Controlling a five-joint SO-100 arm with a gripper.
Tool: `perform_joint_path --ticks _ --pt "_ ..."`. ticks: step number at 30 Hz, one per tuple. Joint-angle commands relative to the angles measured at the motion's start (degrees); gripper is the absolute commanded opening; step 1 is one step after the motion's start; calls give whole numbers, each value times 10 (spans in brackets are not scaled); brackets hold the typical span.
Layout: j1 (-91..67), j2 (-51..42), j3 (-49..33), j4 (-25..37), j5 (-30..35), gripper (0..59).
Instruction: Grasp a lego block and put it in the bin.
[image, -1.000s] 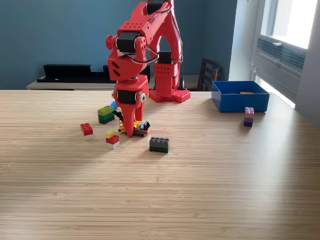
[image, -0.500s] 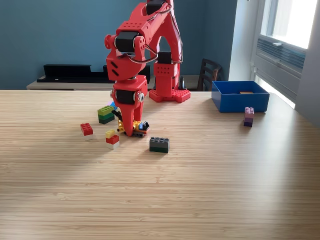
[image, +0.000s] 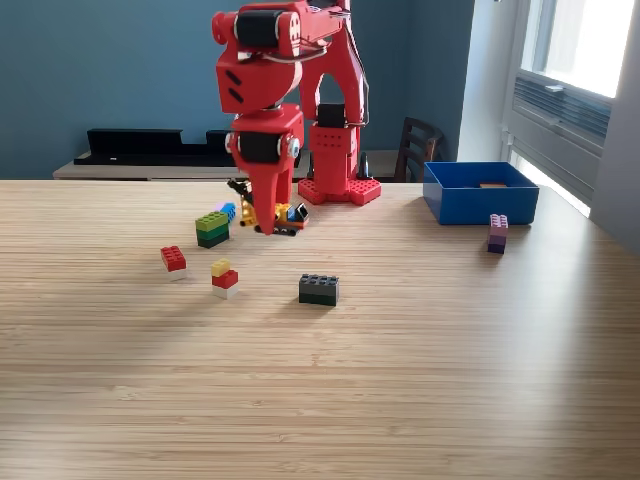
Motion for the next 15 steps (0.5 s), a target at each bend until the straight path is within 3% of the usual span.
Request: perform_joint_path --ticks 1,6,15 --pt "-110 22 -98 67 22 1" --pt "-279 24 -103 90 46 1" --pt "-572 23 -91 90 0 1"
